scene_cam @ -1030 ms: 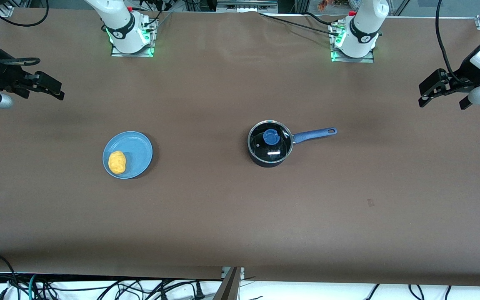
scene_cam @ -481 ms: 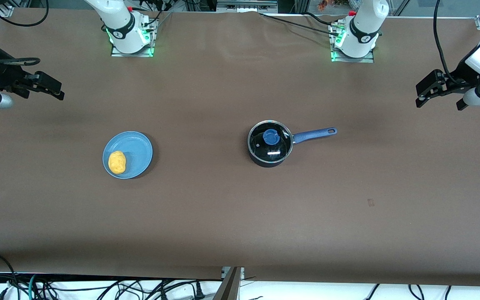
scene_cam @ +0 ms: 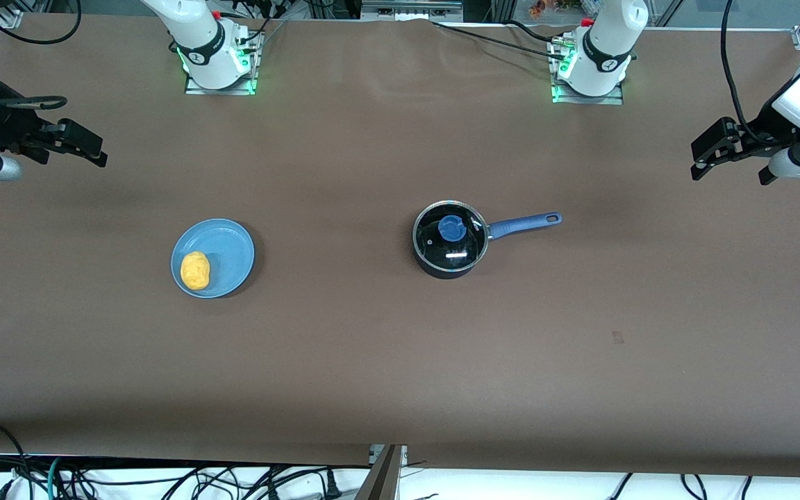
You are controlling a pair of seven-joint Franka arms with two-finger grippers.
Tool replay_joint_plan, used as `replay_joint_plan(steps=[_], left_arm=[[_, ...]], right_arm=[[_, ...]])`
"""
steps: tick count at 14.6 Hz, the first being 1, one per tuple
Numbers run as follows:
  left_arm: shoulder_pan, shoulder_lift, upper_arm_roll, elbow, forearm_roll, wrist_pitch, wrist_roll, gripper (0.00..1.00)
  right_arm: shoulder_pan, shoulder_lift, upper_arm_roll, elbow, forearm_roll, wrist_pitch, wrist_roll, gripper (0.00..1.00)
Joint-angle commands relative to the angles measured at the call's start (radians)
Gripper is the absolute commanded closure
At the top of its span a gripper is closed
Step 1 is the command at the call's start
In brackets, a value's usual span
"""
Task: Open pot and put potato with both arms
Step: 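Reach the left gripper to the lid knob while the right gripper reaches the potato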
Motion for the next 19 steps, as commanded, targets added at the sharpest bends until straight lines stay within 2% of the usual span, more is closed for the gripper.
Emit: replay_joint_plan(steps=[1, 4, 6, 11, 13, 16, 19], left_arm=[[-0.008, 0.008, 0.008, 0.022, -0.012, -0.017, 0.017, 0.0], [-0.008, 0.008, 0.008, 0.022, -0.014, -0.017, 0.016, 0.0], [-0.05, 0.015, 0.001, 0.022, -0.007, -0.017, -0.002, 0.0], [-0.177, 0.067, -0.017, 0.024, -0.01, -0.015, -0.228, 0.0], [-0.257, 0.115, -0.017, 0.028, -0.003, -0.012, -0.327, 0.0], [-0.392, 0.266, -0.016, 0.122, 0.087, -0.012, -0.548, 0.0], [-0.43, 0.391, -0.012, 0.197, 0.094, 0.017, -0.633, 0.0]], right_arm=[[-0.007, 0.009, 0.007, 0.026, -0.003, -0.016, 0.001, 0.0], [-0.007, 0.009, 0.007, 0.026, -0.005, -0.014, 0.001, 0.0], [-0.007, 0.009, 0.007, 0.026, -0.005, -0.014, 0.001, 0.0], [-0.007, 0.009, 0.007, 0.026, -0.003, -0.014, 0.001, 0.0], [-0.007, 0.009, 0.007, 0.027, -0.003, -0.014, 0.001, 0.0], [-0.007, 0.009, 0.007, 0.027, -0.005, -0.013, 0.001, 0.0], [-0.006, 0.018, 0.007, 0.044, -0.002, -0.003, 0.001, 0.0]])
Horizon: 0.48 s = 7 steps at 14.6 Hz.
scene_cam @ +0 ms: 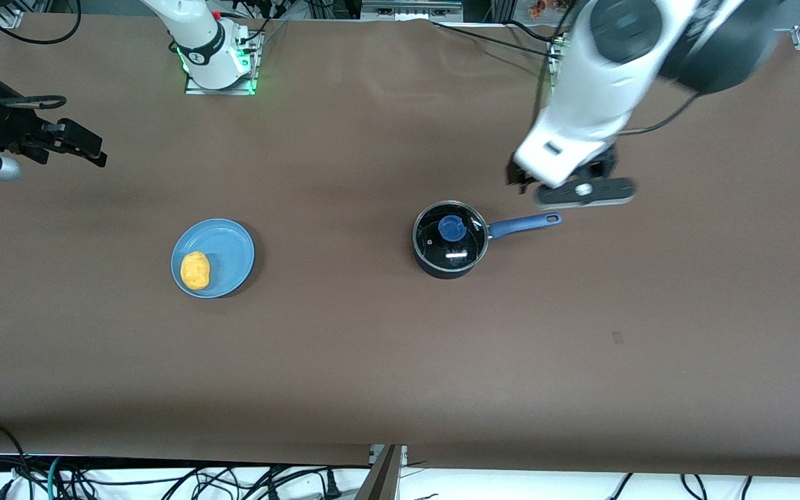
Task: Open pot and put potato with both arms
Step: 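Reach the left gripper to the lid knob while the right gripper reaches the potato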
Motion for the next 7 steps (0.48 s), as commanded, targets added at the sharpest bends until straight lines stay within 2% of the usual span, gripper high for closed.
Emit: replay_joint_plan(steps=[1, 3, 7], left_arm=[[-0.026, 0.154, 0.017, 0.125, 0.008, 0.051, -0.077, 0.0], [-0.039, 0.224, 0.017, 0.126, -0.03, 0.2, -0.183, 0.0], [-0.045, 0.249, 0.017, 0.109, -0.021, 0.23, -0.174, 0.0]], right_arm=[[-0.007, 0.026, 0.007, 0.049, -0.005, 0.003, -0.002, 0.0], [-0.009, 0.069, 0.007, 0.049, -0.003, 0.023, -0.018, 0.0], [-0.014, 0.161, 0.007, 0.049, -0.009, 0.03, -0.013, 0.0]])
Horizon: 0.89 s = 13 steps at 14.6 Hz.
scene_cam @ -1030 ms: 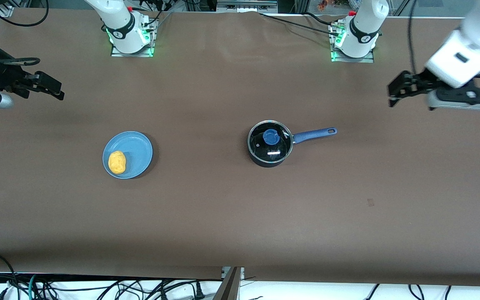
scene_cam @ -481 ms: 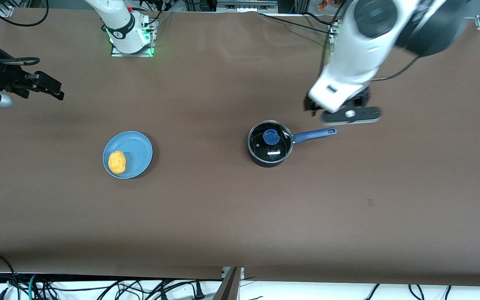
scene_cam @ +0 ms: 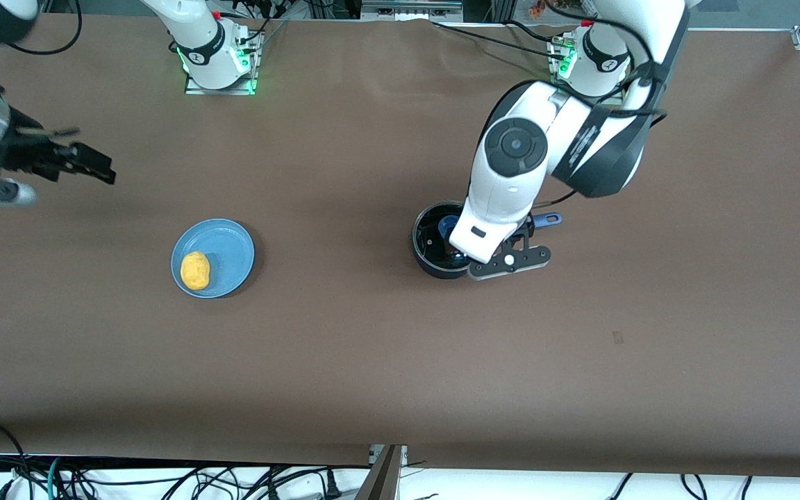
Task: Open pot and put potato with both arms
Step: 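Reach the left gripper to the lid knob while the right gripper reaches the potato, then grasp the blue lid knob with the left gripper while the right gripper grasps the potato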
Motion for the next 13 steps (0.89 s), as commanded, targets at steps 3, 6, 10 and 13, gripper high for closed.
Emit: replay_joint_plan(steps=[3, 6, 10, 13], left_arm=[[-0.029, 0.05, 0.015, 0.026, -0.013, -0.012, -0.013, 0.0], [-0.034, 0.052, 0.015, -0.045, -0.048, 0.088, -0.024, 0.0], [-0.034, 0.026, 0.012, -0.141, -0.056, 0.164, -0.027, 0.0], [-0.029, -0.032, 0.0, -0.267, -0.056, 0.25, -0.03, 0.0]], right_arm=[[-0.013, 0.166, 0.006, 0.035, -0.02, 0.047, -0.01, 0.0], [0.023, 0.278, 0.006, 0.01, -0.026, 0.187, -0.007, 0.0], [0.039, 0.348, 0.006, -0.202, -0.026, 0.582, 0.0, 0.0], [0.036, 0.373, 0.004, -0.275, -0.029, 0.689, -0.011, 0.0]])
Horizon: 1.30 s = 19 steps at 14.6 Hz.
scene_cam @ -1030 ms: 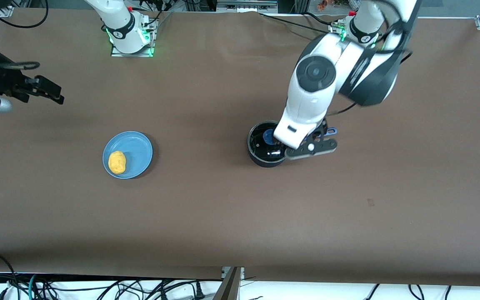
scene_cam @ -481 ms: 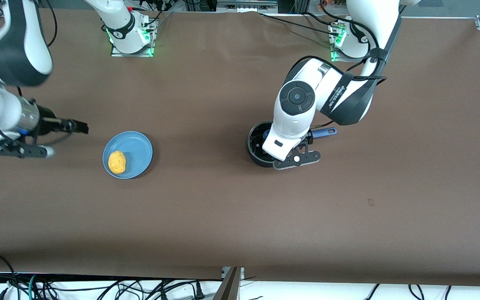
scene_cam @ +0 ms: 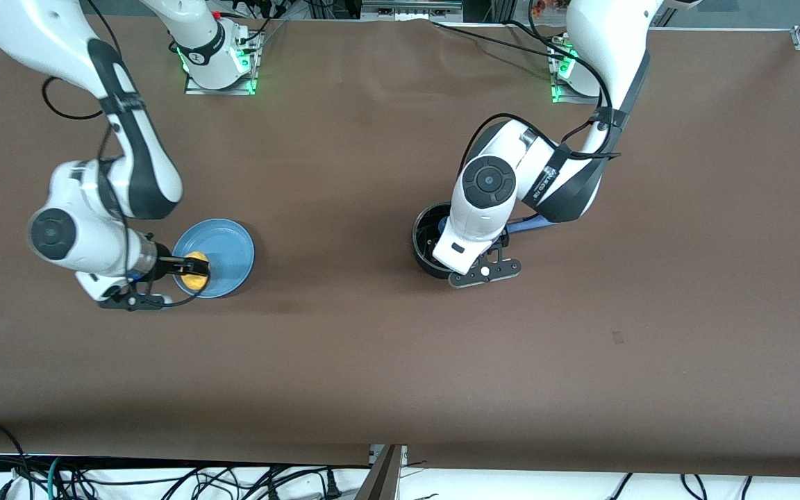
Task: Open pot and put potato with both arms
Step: 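Grasp the blue lid knob with the left gripper while the right gripper grasps the potato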
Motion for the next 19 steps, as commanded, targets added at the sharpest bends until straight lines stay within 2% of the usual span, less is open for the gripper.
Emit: replay_joint_plan(steps=[1, 2, 7, 9, 11, 13, 16, 19], left_arm=[[-0.002, -0.125, -0.002, -0.197, -0.02, 0.114, -0.014, 0.0], [0.001, -0.149, -0.002, -0.238, -0.038, 0.139, -0.014, 0.0], [-0.012, -0.14, -0.003, -0.249, -0.054, 0.163, -0.073, 0.0], [-0.037, -0.137, -0.005, -0.276, -0.051, 0.24, -0.167, 0.0], [-0.041, -0.133, -0.005, -0.285, -0.043, 0.26, -0.224, 0.0], [-0.041, -0.131, -0.005, -0.285, -0.043, 0.26, -0.233, 0.0], [-0.041, -0.122, -0.003, -0.285, -0.04, 0.26, -0.239, 0.0], [-0.054, -0.105, -0.003, -0.285, -0.039, 0.263, -0.264, 0.0]], right_arm=[[-0.007, -0.021, -0.001, -0.059, -0.018, 0.044, -0.013, 0.0], [-0.007, -0.014, -0.001, -0.058, -0.031, 0.046, -0.013, 0.0], [-0.012, 0.014, -0.004, -0.061, -0.048, 0.067, -0.013, 0.0], [-0.014, 0.031, -0.004, -0.061, -0.048, 0.078, -0.013, 0.0], [-0.015, 0.042, -0.004, -0.064, -0.048, 0.084, -0.013, 0.01], [-0.015, 0.043, -0.004, -0.064, -0.048, 0.086, -0.013, 0.03], [-0.015, 0.049, -0.004, -0.064, -0.048, 0.086, -0.015, 0.12], [-0.015, 0.049, -0.004, -0.064, -0.048, 0.09, -0.015, 0.14]])
